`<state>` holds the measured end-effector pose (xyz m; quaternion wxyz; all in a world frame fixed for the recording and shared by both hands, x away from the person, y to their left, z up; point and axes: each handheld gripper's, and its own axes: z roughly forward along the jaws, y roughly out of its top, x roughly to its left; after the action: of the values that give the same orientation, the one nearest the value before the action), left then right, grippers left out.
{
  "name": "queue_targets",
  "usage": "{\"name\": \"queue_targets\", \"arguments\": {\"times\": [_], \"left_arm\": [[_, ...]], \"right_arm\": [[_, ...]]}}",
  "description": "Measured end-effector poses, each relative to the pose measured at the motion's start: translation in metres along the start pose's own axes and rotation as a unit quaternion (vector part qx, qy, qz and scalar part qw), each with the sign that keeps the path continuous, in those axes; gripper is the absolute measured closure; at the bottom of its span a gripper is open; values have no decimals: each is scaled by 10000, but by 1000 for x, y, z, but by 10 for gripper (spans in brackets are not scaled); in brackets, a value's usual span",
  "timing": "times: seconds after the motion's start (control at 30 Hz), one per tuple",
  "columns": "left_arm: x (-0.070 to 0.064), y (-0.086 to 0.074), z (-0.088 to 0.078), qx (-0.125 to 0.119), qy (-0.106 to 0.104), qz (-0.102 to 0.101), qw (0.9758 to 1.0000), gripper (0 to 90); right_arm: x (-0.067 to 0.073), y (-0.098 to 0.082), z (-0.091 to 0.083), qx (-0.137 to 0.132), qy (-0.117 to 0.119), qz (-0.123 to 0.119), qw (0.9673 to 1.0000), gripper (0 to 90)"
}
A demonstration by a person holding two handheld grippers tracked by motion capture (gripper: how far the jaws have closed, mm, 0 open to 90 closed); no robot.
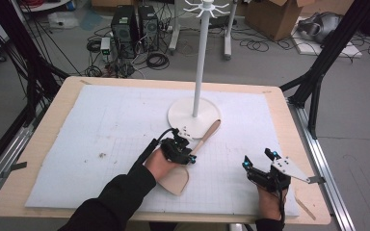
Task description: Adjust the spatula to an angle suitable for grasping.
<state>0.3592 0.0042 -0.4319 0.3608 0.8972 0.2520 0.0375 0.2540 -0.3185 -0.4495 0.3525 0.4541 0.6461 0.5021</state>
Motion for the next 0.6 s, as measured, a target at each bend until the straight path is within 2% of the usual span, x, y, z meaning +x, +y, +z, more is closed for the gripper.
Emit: {"name": "queue_targets", "arguments": {"times": [0.1, 0.17, 0.2, 0.27, 0.3, 0.4, 0.43, 0.47, 0.5, 0.53, 0.57, 0.6], "left_arm": [[1, 0, 1, -9, -47, -145, 9999, 658], [2, 0, 0, 64, -63, -116, 9999, 664], [1, 1, 1, 28, -72, -215, 9997, 670], [2, 2, 1, 84, -97, -213, 9997, 678], [3, 2, 1, 97, -145, -284, 9994, 681], [4, 2, 1, 79, -218, -297, 9993, 689], [5, 2, -1, 64, -317, -329, 9989, 701], [5, 2, -2, 35, -395, -326, 9987, 727], [5, 2, -4, -26, -437, -218, 9988, 768], [2, 3, -6, -14, -362, 112, 9993, 769], [0, 3, -7, 61, -322, 143, 9994, 773], [0, 3, -7, 124, -347, 35, 9993, 777]], "right_arm": [[0, 0, 0, 7, 4, -24, 10000, 162], [0, 0, 0, -4, -1, -53, 10000, 162], [0, 0, 0, 0, -10, -41, 10000, 162], [0, 0, 0, 5, -2, -31, 10000, 162], [0, 0, 0, -2, -8, -50, 10000, 162], [0, 0, 0, -11, -11, -36, 10000, 162], [0, 0, 0, -14, -11, -34, 10000, 162], [0, 0, 0, -18, -6, -27, 10000, 162], [0, 0, 0, -22, -8, -14, 10000, 162], [0, 0, 0, -28, -7, -13, 10000, 162], [0, 0, 0, -21, -12, -9, 10000, 162], [0, 0, 0, -21, -4, -2, 10000, 162]]}}
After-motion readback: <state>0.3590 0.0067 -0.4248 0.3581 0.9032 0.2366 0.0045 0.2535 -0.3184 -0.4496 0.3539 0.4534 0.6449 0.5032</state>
